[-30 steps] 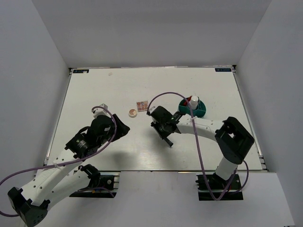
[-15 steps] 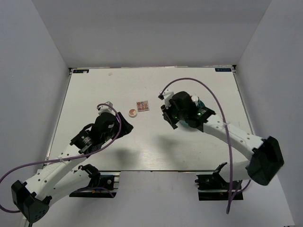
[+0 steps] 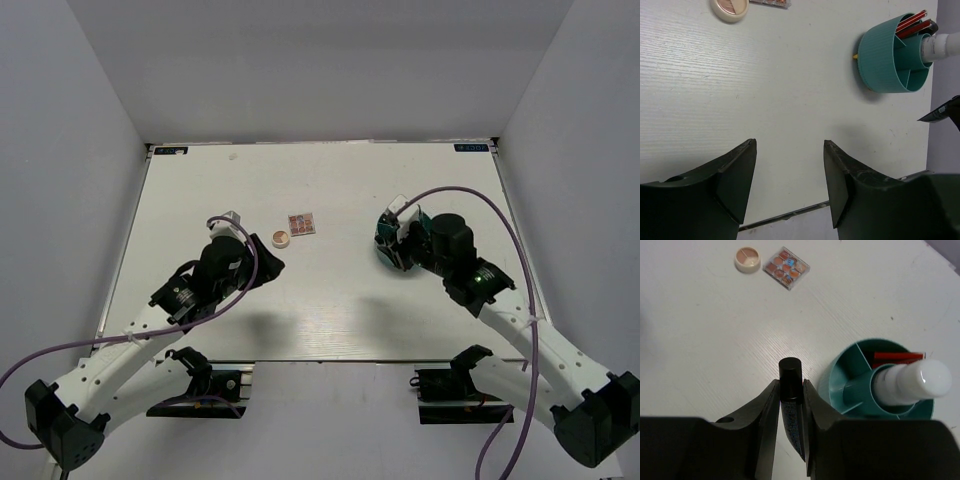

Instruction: Organize the makeup

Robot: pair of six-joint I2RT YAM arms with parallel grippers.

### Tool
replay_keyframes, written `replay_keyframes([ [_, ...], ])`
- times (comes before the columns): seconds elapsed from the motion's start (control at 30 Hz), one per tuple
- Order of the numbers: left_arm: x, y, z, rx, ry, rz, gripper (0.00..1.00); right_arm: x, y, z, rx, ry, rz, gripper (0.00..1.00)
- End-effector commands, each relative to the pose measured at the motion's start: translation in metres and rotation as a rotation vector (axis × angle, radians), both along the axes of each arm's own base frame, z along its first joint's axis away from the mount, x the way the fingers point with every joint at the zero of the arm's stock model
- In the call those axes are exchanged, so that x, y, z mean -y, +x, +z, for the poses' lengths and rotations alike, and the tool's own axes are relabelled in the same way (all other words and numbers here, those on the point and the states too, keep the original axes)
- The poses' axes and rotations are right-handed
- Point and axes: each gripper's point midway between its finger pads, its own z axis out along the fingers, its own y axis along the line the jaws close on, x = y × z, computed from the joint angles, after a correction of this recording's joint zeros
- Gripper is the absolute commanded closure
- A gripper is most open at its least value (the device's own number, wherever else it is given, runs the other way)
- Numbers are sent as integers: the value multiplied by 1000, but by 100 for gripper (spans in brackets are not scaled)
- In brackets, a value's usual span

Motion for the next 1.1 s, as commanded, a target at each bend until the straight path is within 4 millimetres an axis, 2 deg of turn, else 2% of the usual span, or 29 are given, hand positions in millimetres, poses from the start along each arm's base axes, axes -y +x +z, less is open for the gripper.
replay_keyframes([
  [0.0,4,3,5,26,2,-27,34,9,6,11,68,43,-8,100],
  [0.07,5,3,3,24,5,-33,34,21,12,5,42,55,-56,100],
  [0.23,6,3,3,27,9,-40,34,37,22,6,17,142,-131,100],
  [0.27,5,3,4,30,10,-40,34,38,22,-1,6,149,-129,100],
  [0.4,3,1,5,34,11,-37,34,51,31,1,52,200,-139,100],
  [0.47,1,0,4,37,12,-35,34,47,28,0,63,206,-87,100],
  [0.6,-1,-1,4,39,9,-31,34,55,39,-2,98,170,-66,100],
  [0.83,1,0,4,39,6,-29,34,57,54,11,210,102,43,100],
  [1.0,1,1,3,38,7,-27,34,59,70,8,250,53,90,100],
  [1.07,1,1,3,37,8,-27,34,57,72,16,285,41,140,100],
])
